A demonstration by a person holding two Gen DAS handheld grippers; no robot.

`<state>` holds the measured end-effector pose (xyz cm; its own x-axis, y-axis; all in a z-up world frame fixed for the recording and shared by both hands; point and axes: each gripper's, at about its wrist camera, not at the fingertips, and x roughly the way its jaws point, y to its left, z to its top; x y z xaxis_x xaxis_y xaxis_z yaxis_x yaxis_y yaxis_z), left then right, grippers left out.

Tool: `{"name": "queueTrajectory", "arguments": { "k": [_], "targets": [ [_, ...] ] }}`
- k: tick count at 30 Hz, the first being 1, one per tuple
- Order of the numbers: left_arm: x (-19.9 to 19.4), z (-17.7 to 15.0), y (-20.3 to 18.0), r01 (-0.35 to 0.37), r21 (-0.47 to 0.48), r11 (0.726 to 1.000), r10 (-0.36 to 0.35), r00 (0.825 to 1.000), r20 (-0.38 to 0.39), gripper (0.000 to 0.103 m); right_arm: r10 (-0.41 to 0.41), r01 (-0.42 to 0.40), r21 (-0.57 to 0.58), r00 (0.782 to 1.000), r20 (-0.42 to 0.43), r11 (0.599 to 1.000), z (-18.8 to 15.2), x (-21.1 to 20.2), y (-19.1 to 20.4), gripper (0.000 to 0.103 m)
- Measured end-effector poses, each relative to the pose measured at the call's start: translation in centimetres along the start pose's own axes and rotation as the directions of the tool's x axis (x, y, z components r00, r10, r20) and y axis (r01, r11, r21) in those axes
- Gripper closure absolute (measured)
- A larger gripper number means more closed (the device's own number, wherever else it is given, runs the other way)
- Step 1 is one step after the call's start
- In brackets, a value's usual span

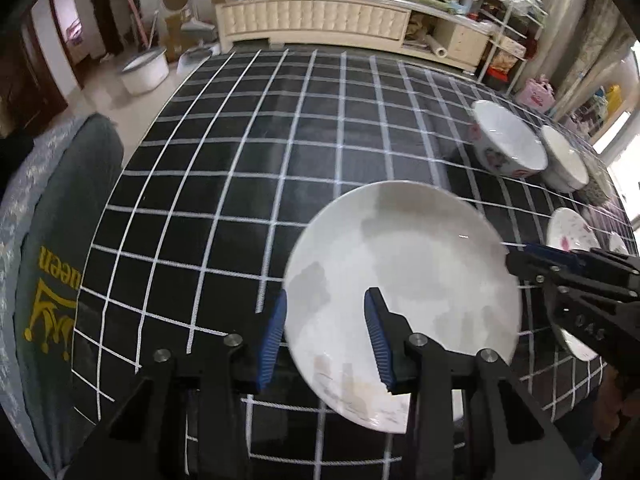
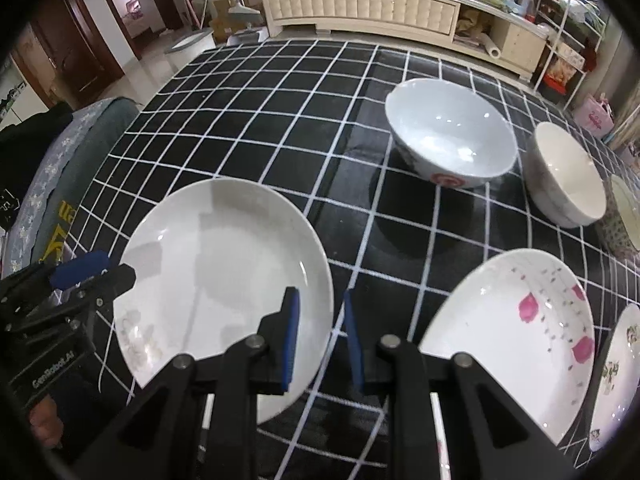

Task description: Organize plates and bowls

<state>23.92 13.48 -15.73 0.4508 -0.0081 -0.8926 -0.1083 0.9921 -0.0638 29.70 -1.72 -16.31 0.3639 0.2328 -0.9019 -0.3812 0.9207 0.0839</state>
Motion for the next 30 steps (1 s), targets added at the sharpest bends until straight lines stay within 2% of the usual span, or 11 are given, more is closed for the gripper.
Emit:
{"name": "queueTrajectory", "arguments": {
  "k": [7, 15, 22, 27, 30],
  "targets": [
    [-1.9, -0.2, -4.2, 0.053, 0.064, 0.997, -0.054, 0.998, 0.011, 0.065, -0.019, 0.018, 0.043, 0.999, 0.038, 0.999, -1.6, -3.1, -2.4, 0.076],
    [-3.0, -0.6, -10.1, 0.102, 0.153, 0.983, -0.105, 0.994, 0.012, 0.065, -0.064, 0.059, 0.117, 0.997, 0.035, 0.991, -4.4, -5.4, -6.6, 0.076],
    [-2.8, -0.6, -14.3, 0.136, 0.204, 0.969, -0.136, 0.991, -0.012, 0.065, -0.106, 0.101, 0.171, 0.994, 0.022, 0.98, -6.4, -6.9, -10.6, 0.076],
    [-2.2, -0.2, -16.0, 0.16, 0.208, 0.965, -0.158, 0.987, -0.026, 0.065, -0.11, 0.107, 0.205, 0.994, 0.004, 0.973, -7.2, -6.7, -12.9, 0.075],
    [-1.4, 0.1, -17.1, 0.172, 0.217, 0.961, -0.168, 0.985, -0.037, 0.065, -0.121, 0.117, 0.222, 0.993, 0.002, 0.968, -7.6, -6.6, -14.0, 0.059]
  ]
}}
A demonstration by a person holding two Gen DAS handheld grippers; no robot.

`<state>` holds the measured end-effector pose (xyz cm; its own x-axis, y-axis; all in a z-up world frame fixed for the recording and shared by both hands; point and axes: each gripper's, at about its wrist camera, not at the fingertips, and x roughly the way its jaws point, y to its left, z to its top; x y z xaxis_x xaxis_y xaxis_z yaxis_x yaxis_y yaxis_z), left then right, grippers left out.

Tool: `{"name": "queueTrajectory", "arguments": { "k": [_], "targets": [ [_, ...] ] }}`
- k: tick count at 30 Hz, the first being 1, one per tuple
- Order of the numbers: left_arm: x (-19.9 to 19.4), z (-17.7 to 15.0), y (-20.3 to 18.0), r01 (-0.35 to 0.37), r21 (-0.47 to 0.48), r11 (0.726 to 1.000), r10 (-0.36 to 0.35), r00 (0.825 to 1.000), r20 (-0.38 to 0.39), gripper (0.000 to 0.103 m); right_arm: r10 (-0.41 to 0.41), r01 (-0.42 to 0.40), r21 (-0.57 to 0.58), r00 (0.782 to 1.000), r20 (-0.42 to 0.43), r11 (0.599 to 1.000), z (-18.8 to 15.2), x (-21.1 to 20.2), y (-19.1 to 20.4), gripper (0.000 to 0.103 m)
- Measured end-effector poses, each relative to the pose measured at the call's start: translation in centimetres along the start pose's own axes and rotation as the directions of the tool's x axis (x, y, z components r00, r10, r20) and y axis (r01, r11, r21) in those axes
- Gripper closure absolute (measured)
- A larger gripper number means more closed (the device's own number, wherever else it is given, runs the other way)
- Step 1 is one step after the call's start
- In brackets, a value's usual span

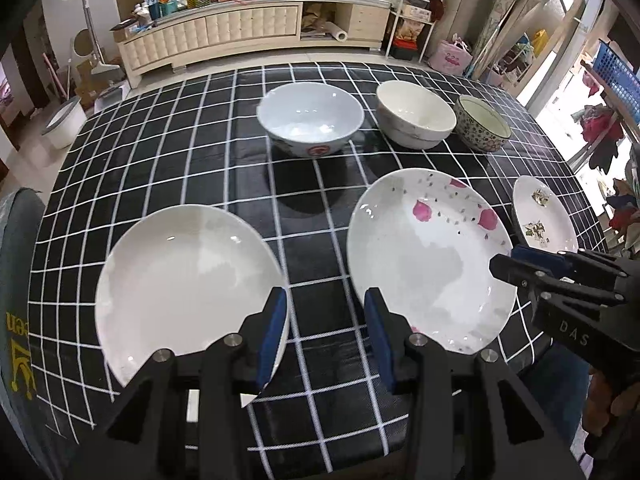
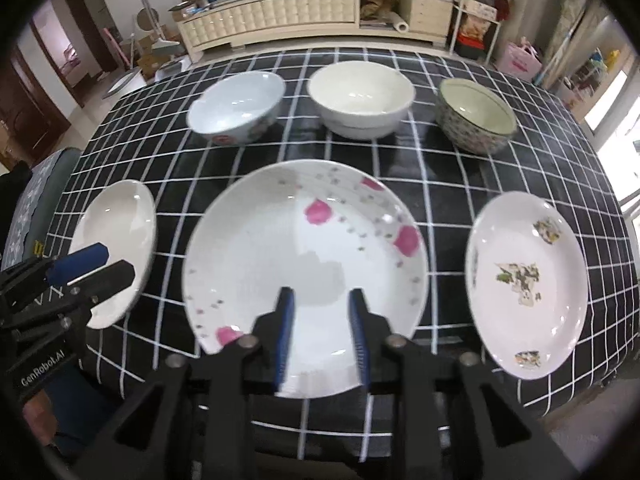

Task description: Organize plates and bowls

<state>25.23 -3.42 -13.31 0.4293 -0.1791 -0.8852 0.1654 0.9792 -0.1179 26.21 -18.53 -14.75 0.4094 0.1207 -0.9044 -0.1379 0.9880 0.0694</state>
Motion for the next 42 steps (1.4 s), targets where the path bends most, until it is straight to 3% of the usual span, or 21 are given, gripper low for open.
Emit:
{"name": "queueTrajectory", "arguments": {
  "k": [2, 12, 33, 42],
  "targets": [
    [0.6, 0.2, -0.6, 0.02, 0.01, 1.0, -0.02, 1.0, -0.009, 0.065, -0.007, 0.007, 0.012, 1.0, 0.001, 1.0, 0.0, 0.3, -0.7, 0.051],
    [5.0, 1.1, -1.6, 0.025, 0.012, 1.0, -0.024, 0.996, -0.088, 0.065, -0.029, 0.031, 0.052, 0.999, -0.043, 0.998, 0.2, 2.7, -3.8, 0.05],
    [9.4, 1.6, -2.3, 0.05, 0.028, 0.998, -0.045, 0.986, -0.159, 0.065, 0.001, 0.007, 0.081, 0.995, -0.101, 0.997, 0.4, 6.2, -5.2, 0.051],
    [9.6, 1.6, -3.5, 0.059, 0.074, 0.996, -0.047, 0.987, -0.156, 0.064, 0.027, -0.019, 0.084, 0.995, -0.098, 0.996, 0.0, 5.8, -5.8, 0.067]
  ]
}}
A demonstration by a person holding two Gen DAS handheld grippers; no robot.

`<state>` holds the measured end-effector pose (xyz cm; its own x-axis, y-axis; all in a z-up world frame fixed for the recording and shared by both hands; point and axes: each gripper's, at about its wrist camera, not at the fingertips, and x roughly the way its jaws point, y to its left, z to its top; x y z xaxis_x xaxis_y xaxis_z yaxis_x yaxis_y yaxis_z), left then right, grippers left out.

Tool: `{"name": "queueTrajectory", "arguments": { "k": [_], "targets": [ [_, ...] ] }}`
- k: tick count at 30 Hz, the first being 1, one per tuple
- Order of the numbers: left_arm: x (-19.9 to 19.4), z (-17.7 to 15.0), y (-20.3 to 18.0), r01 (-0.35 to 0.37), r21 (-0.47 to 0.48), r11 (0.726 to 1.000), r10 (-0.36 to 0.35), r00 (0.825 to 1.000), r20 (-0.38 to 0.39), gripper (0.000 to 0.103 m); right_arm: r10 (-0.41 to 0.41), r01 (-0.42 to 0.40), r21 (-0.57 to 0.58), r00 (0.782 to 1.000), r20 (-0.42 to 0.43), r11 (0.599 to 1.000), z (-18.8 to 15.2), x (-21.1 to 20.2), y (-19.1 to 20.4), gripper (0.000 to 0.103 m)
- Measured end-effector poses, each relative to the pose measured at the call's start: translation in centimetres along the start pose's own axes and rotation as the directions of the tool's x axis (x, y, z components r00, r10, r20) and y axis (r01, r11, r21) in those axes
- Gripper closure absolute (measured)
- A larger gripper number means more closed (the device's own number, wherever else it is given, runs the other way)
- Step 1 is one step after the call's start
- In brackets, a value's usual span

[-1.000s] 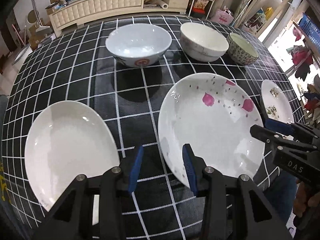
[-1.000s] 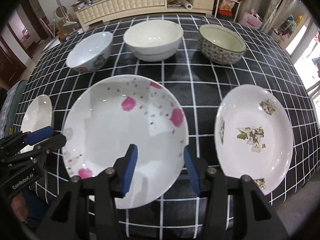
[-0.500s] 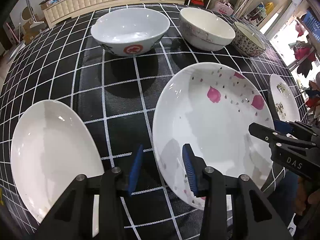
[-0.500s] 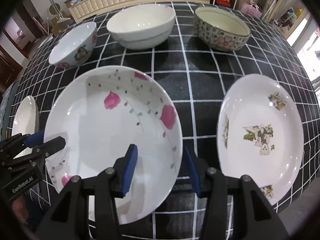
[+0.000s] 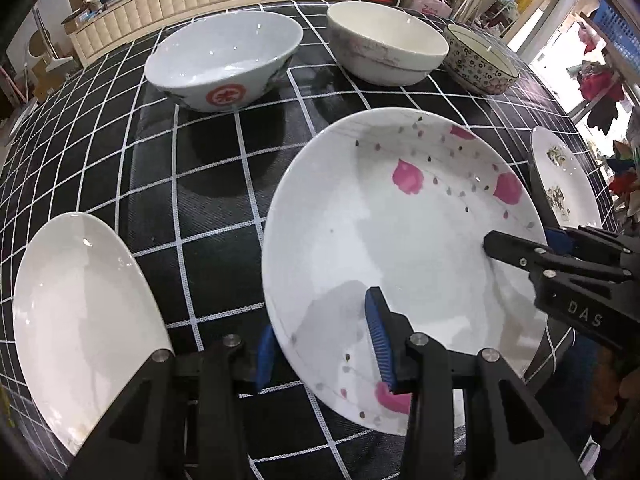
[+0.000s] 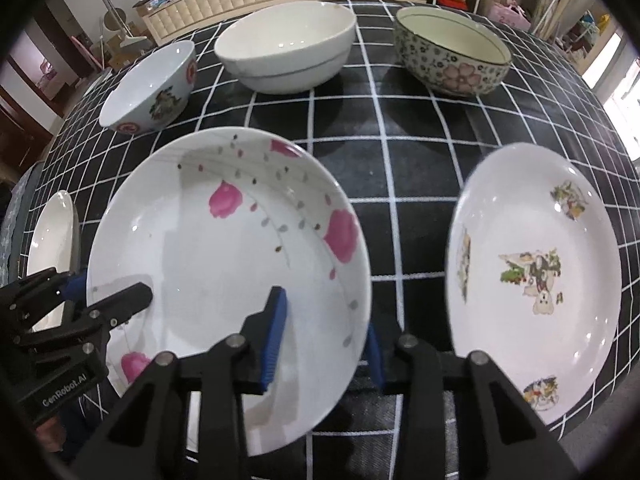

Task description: Organize plates and bowls

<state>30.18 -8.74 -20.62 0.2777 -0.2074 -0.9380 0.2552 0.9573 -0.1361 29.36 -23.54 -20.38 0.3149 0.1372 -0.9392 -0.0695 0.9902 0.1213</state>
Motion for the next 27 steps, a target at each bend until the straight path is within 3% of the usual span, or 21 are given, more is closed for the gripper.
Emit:
{"name": "queueTrajectory", "arguments": {
  "k": [3, 7, 17, 22, 27],
  "targets": [
    [0.1, 0.1, 0.1, -0.014, -0.008, 1.0, 0.014, 1.0, -0.006, 0.064, 0.026, -0.026, 0.042, 1.0, 0.013, 0.999, -0.4, -0.2, -0.5, 0.074],
    [-0.2, -0.2, -0.1, -0.032, 0.011, 0.999, 0.032, 1.0, 0.002, 0.064, 0.03, -0.031, 0.066, 0.999, 0.013, 0.997, -0.9, -0.3, -0.4, 0.075],
    [-2.9, -1.7, 1.5, -0.038, -0.032, 0.999, 0.039, 0.999, 0.027, 0.064, 0.063, -0.065, 0.031, 0.997, 0.043, 0.997, -1.6, -2.5, 1.5, 0.075],
    [-3.9, -2.6, 2.7, -0.055, -0.058, 0.997, 0.058, 0.998, 0.039, 0.064, 0.065, -0.065, -0.002, 0.996, 0.056, 0.998, -1.5, -3.0, 3.0, 0.084],
    [-5.2, -3.0, 3.0, -0.076, -0.05, 0.996, 0.079, 0.995, 0.063, 0.065, 0.071, -0.071, -0.002, 0.995, 0.068, 0.997, -1.3, -3.4, 4.1, 0.084]
  ]
}}
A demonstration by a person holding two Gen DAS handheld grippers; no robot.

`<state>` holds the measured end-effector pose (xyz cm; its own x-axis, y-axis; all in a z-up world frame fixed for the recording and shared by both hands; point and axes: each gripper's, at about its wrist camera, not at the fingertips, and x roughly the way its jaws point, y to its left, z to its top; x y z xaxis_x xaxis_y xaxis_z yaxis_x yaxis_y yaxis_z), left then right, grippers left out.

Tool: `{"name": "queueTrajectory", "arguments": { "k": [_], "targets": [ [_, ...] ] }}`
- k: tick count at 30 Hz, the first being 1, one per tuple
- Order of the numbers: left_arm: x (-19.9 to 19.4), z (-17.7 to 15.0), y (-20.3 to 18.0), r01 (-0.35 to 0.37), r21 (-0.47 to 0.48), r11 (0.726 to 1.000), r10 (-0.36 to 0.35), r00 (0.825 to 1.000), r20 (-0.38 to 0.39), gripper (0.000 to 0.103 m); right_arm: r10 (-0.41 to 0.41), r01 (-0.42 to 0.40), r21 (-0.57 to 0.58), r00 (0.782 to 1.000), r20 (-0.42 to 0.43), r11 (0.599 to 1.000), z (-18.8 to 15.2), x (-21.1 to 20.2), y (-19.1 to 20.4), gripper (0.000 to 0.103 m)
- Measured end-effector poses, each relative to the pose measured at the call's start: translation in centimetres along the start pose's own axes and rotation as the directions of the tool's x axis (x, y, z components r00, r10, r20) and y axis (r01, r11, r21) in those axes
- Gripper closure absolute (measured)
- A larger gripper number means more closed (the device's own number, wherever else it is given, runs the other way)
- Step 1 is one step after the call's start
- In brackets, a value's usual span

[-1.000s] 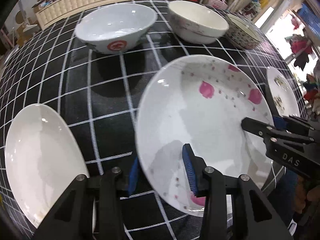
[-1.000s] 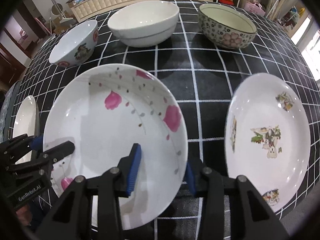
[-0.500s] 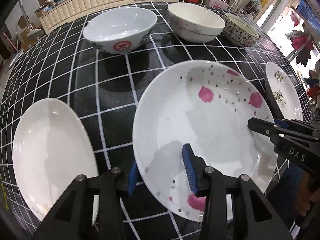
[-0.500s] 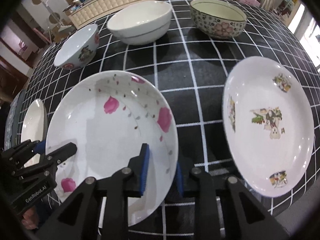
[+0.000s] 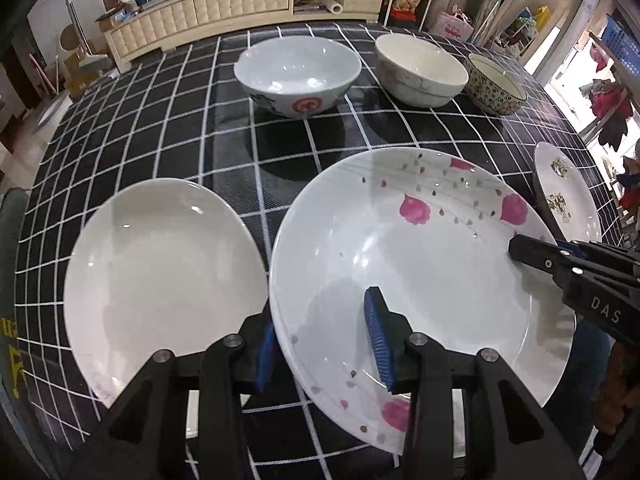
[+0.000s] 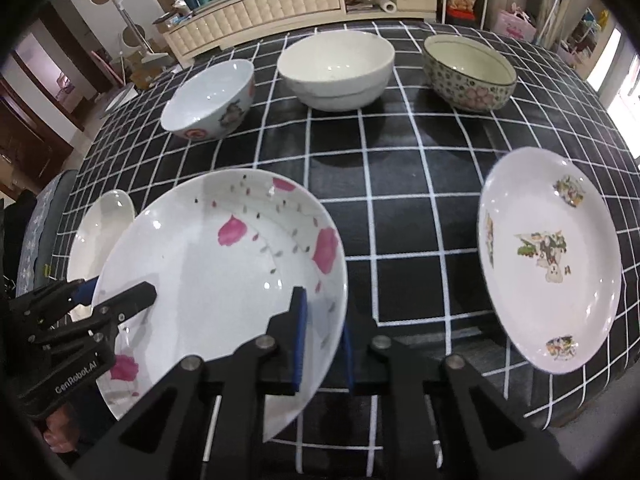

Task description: Organize plates and bowls

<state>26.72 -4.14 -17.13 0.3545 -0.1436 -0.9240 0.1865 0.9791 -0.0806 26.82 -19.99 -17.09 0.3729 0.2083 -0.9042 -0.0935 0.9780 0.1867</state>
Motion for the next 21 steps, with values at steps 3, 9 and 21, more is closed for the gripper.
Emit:
{"name": "queueTrajectory", "arguments": {
  "k": [3, 9, 21],
  "targets": [
    [-0.7, -0.1, 0.6, -0.002, -0.007, 1.0, 0.002, 1.0, 0.011, 0.069, 0.0, 0.0, -0.005, 1.0, 0.011, 1.0, 0.3, -0.4, 0.7, 0.084],
    [-2.0, -0.4, 1.9, -0.019, -0.031, 0.999, 0.021, 0.999, 0.034, 0.069, 0.013, -0.012, -0.034, 0.999, 0.031, 0.999, 0.7, -1.1, 2.6, 0.084],
    [-4.7, -2.1, 7.2, -0.083, -0.111, 0.99, 0.089, 0.995, 0.044, 0.069, 0.08, -0.076, -0.112, 0.996, 0.027, 0.991, 1.5, 0.0, 8.5, 0.084]
  ]
}}
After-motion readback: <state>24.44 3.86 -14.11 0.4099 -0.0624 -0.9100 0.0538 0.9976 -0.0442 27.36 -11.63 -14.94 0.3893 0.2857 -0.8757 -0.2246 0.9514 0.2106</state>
